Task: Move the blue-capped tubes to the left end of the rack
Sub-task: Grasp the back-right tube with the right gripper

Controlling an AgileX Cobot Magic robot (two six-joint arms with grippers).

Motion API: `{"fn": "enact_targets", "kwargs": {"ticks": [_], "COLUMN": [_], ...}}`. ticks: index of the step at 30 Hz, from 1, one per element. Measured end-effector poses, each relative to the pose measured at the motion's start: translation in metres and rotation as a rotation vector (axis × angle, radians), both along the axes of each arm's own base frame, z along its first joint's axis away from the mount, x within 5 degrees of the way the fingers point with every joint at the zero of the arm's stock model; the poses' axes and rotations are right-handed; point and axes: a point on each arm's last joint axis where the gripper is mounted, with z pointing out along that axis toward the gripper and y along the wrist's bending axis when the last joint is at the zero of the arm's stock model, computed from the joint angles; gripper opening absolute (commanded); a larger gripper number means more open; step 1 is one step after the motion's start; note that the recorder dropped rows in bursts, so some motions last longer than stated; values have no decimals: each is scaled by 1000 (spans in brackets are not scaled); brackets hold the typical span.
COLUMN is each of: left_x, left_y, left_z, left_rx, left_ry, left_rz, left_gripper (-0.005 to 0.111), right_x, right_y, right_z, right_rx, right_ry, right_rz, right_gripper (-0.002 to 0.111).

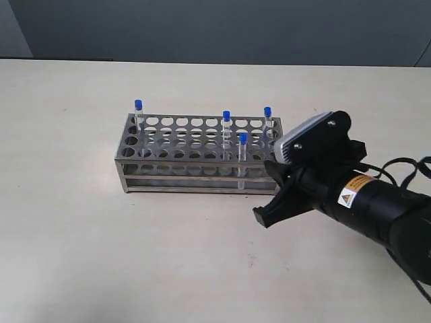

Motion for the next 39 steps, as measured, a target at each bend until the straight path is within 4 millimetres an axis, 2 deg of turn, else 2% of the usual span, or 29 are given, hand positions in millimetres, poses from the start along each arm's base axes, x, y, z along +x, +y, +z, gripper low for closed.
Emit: {"fn": "enact_targets", "kwargs": {"ticks": [2, 6, 8, 13, 18, 23, 25, 28, 29, 39], "left_x": [0, 0, 0, 0, 0, 0, 0, 0, 0, 0], "left_y": [0, 0, 0, 0, 0, 0, 0, 0, 0, 0], "left_z": [0, 0, 0, 0, 0, 0, 0, 0, 0, 0], "left_rx": [0, 0, 0, 0, 0, 0, 0, 0, 0, 0], "left_ry": [0, 0, 0, 0, 0, 0, 0, 0, 0, 0], "left_rz": [0, 0, 0, 0, 0, 0, 0, 0, 0, 0], "left_gripper": [1, 1, 1, 1, 1, 1, 1, 1, 1, 1], "right_x": [9, 20, 24, 31, 38, 49, 53, 57, 57, 55], "right_y": [11, 23, 28, 35, 43, 55, 60, 64, 64, 63], "right_z": [0, 1, 3, -1, -14, -18, -21, -24, -23, -17], "right_rx": [1, 2, 6, 3, -25, -24, -25, -31, -34, -64], "right_ry": [-5, 0, -2, 6, 30, 15, 16, 15, 16, 6], "right_rz": [5, 8, 10, 5, 8, 16, 16, 19, 21, 50], "right_gripper": [25, 54, 58, 48, 48, 46, 34, 6, -1, 0]}}
